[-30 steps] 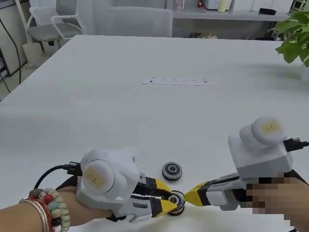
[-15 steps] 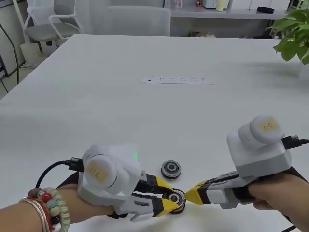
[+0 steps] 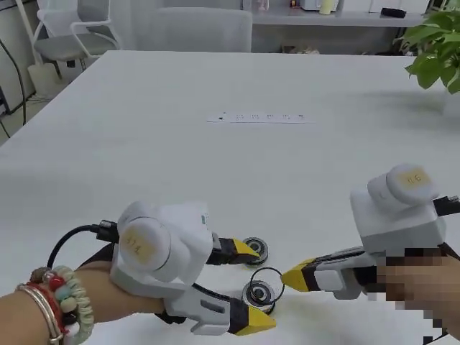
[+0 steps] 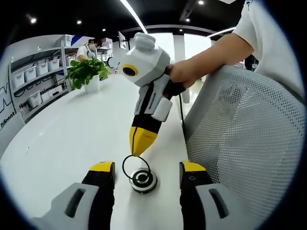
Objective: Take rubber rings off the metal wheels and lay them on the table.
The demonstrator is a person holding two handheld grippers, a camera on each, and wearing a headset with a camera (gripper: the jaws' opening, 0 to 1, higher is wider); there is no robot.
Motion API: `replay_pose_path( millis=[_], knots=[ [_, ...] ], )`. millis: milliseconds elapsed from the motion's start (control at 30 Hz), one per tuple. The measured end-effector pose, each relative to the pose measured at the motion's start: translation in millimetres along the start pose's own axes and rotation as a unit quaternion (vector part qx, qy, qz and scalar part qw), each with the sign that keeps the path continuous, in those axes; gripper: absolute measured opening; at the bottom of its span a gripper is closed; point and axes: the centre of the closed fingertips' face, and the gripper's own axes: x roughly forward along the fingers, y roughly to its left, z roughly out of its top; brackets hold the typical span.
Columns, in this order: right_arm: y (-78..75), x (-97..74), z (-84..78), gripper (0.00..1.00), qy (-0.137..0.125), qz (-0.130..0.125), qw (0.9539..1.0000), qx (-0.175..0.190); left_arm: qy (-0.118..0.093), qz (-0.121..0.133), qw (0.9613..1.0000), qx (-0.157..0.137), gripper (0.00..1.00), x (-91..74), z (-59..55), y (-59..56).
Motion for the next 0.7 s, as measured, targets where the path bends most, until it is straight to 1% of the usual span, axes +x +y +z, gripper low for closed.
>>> replay_pose_path(
  millis=[133, 200, 267, 300, 467, 567, 633, 700],
  knots=[
    [-3.8, -4.3, 4.0, 0.0, -0.013, -0.004, 0.9999, 0.011, -0.017, -0.002, 0.9998, -0.005, 0.59, -7.4, 11.3, -0.4],
    [-5.6, -5.8, 5.5, 0.0, -0.018, -0.007, 0.9997, 0.014, -0.018, -0.003, 0.9998, -0.008, 0.62, -10.4, 13.2, -0.8],
    [-6.8, -6.8, 6.0, 0.0, -0.019, -0.01, 0.9996, 0.016, -0.019, 0.002, 0.9998, 0.004, 0.65, -13.7, 15.7, 0.6],
    [-7.6, -8.3, 7.0, 0.0, -0.022, -0.014, 0.9996, 0.014, -0.019, 0.004, 0.9998, 0.005, 0.67, -15.6, 17.0, 1.5],
    [-10.4, -15.6, 14.5, 0.0, -0.04, -0.02, 0.9989, 0.015, -0.029, 0.003, 0.9996, -0.001, 0.74, -24.6, 23.9, 3.9],
    [-11.1, -18.7, 17.9, 0.0, -0.049, -0.022, 0.9984, 0.018, -0.025, 0.006, 0.9997, -0.002, 0.77, -29.2, 24.9, 7.7],
    [-11.6, -20.1, 19.3, 0.0, -0.054, -0.025, 0.9981, 0.018, -0.025, 0.013, 0.9996, -0.001, 0.79, -34.7, 28.5, 10.9],
    [-12.5, -22.1, 21.0, 0.0, -0.058, -0.028, 0.9978, 0.016, -0.033, 0.014, 0.9994, 0.002, 0.8, -41.8, 36.3, 12.9]
  ],
)
